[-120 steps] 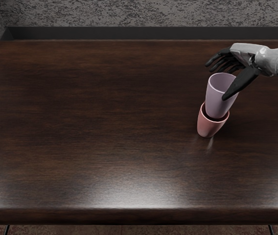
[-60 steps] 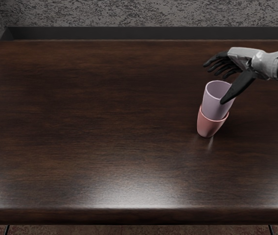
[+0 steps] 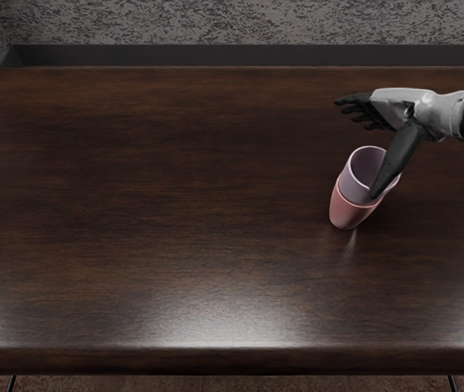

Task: Pick up cup and place in cup with right hand

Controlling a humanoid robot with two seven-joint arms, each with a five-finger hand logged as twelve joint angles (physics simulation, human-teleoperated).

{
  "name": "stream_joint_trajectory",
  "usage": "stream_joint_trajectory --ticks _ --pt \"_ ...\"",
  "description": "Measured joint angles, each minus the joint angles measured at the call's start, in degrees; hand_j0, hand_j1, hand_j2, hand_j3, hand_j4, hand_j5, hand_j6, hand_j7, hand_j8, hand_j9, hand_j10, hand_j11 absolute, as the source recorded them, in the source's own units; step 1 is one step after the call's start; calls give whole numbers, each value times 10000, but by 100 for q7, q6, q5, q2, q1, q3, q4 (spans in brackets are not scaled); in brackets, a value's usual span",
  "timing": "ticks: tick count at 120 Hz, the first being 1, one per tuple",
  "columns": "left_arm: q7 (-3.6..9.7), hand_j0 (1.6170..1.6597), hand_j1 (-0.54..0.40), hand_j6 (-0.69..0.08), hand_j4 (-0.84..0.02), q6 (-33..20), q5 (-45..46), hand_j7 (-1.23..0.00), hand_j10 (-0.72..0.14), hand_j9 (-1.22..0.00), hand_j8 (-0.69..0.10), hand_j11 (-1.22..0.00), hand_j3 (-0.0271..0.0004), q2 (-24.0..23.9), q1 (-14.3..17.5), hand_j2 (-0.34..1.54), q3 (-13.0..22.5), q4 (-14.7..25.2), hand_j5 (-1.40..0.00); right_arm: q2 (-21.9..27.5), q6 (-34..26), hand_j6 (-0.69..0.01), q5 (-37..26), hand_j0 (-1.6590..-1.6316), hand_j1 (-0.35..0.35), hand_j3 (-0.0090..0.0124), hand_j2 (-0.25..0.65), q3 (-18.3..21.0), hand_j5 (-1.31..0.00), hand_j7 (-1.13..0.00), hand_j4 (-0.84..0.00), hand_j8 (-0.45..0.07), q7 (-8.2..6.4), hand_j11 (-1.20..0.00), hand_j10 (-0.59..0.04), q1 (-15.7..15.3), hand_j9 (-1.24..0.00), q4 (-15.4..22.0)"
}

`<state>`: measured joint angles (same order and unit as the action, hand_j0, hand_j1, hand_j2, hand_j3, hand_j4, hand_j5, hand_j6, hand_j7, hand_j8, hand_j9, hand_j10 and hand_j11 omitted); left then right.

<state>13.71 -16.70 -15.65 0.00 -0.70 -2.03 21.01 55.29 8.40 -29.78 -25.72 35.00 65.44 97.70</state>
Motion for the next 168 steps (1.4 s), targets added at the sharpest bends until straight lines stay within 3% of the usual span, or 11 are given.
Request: stream_joint_trajectory --ticks 18,38,54,60,64,80,103,120,129,147,168 --pt "0 16581 3484 -4 -4 0 0 -6 -4 -6 -4 -6 -1 0 0 1 0 0 -6 39 1004 -208 776 -16581 -3331 0 6 -340 -203 -197 -191 -189 0 -199 -178 0 -200 -363" --pt "0 16581 3484 -4 -4 0 0 -6 -4 -6 -4 -6 -1 0 0 1 0 0 -6 49 2137 -113 1359 -16581 -3424 0 4 -708 -92 -87 -100 -101 0 -89 -91 1 -90 -491" --pt "0 16581 3485 -4 -4 0 0 -6 -4 -6 -4 -6 -1 0 0 0 0 0 -6 126 2516 -73 1698 -16581 -3459 0 3 -805 -49 -45 -62 -64 -2 -46 -55 -87 -48 -514" --pt "0 16581 3484 -4 -4 0 0 -6 -4 -6 -4 -6 -1 0 0 0 0 0 -6 148 2572 -64 1750 -16581 -3467 0 3 -814 -39 -35 -54 -55 -120 -37 -47 -211 -38 -518" --pt "0 16581 3484 -4 -4 0 0 -6 -4 -6 -4 -6 -1 0 0 1 0 0 -6 155 2597 -58 1773 -16581 -3472 0 3 -818 -34 -30 -49 -50 -284 -31 -43 -307 -32 -517" --pt "0 16581 3484 -4 -4 0 0 -6 -4 -6 -4 -6 -1 0 0 1 0 0 -6 202 2645 -44 1818 -16581 -3485 0 4 -841 -19 -16 -35 -37 -1190 -17 -30 -618 -17 -511" --pt "0 16581 3484 -4 -4 0 0 -6 -4 -6 -4 -6 -1 0 0 1 0 0 -6 689 2659 -27 1828 -16581 -3492 0 9 -836 -9 -6 -21 -23 -2589 -7 -18 -1070 -7 -513" --pt "0 16581 3484 -4 -4 0 0 -7 -4 -7 -4 -7 -1 0 0 1 -1 0 -7 1044 2661 -19 1822 -16581 -3492 0 15 -811 -5 -3 -14 -17 -3459 -3 -14 -1515 -4 -521" --pt "0 16581 3484 -4 -4 0 -1 -7 -4 -7 -4 -7 -1 0 5 2 3 2 -7 1179 2660 -15 1817 -16581 -3492 0 19 -801 -4 -2 -10 -14 -3734 -2 -12 -1755 -3 -528" --pt "0 16581 3484 -4 -4 0 -1 -7 -4 -7 -4 -7 -1 0 0 2 1 0 -8 1554 2660 -11 1807 -16581 -3492 0 26 -772 -3 -1 -6 -11 -4057 0 -11 -2112 -1 -551" --pt "0 16581 3484 -4 -4 0 -1 -8 -4 -8 -4 -8 -2 0 0 3 -1 0 -8 1887 2659 -9 1805 -16580 -3492 0 32 -751 -2 0 -3 -12 -4228 1 -12 -2250 -1 -557"
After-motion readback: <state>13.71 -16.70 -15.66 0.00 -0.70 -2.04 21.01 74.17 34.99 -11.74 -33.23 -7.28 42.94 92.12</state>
